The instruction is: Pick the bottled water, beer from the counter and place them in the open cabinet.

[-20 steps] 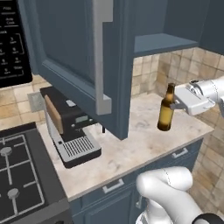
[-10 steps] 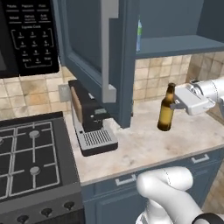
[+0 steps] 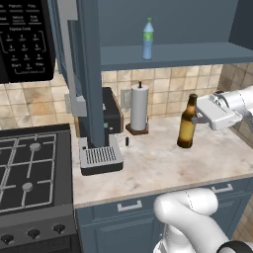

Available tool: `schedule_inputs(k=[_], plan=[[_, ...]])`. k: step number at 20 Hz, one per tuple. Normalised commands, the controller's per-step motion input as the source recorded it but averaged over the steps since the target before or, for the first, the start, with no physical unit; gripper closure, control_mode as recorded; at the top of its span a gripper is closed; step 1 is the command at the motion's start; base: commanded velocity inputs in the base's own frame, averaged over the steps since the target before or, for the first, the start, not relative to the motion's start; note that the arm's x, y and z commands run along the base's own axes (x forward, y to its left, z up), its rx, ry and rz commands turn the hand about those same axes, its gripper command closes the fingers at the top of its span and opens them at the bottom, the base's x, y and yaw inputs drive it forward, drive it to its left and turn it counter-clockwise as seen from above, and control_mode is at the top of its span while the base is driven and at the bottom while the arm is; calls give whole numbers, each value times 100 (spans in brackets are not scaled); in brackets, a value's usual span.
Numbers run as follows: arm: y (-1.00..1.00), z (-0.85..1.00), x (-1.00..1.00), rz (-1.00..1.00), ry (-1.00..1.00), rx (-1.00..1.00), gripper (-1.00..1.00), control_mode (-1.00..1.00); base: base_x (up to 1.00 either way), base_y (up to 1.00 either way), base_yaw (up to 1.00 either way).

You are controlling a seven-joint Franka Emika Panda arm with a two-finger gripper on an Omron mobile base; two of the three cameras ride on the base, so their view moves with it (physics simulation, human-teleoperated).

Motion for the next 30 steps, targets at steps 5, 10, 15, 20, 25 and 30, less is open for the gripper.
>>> schedule_inputs(k=[5, 10, 15, 20, 25, 30], plan=[[0, 0, 0, 0, 0, 0, 100, 100, 25, -10, 2], [0, 0, 0, 0, 0, 0, 100, 100, 75, -15, 0], [0, 0, 0, 0, 0, 0, 100, 100, 67, -10, 0], [0, 0, 0, 0, 0, 0, 100, 100, 55, -17, 0], [0, 0, 0, 0, 0, 0, 100, 100, 80, -37, 2], [0, 0, 0, 0, 0, 0, 100, 100, 45, -13, 2]])
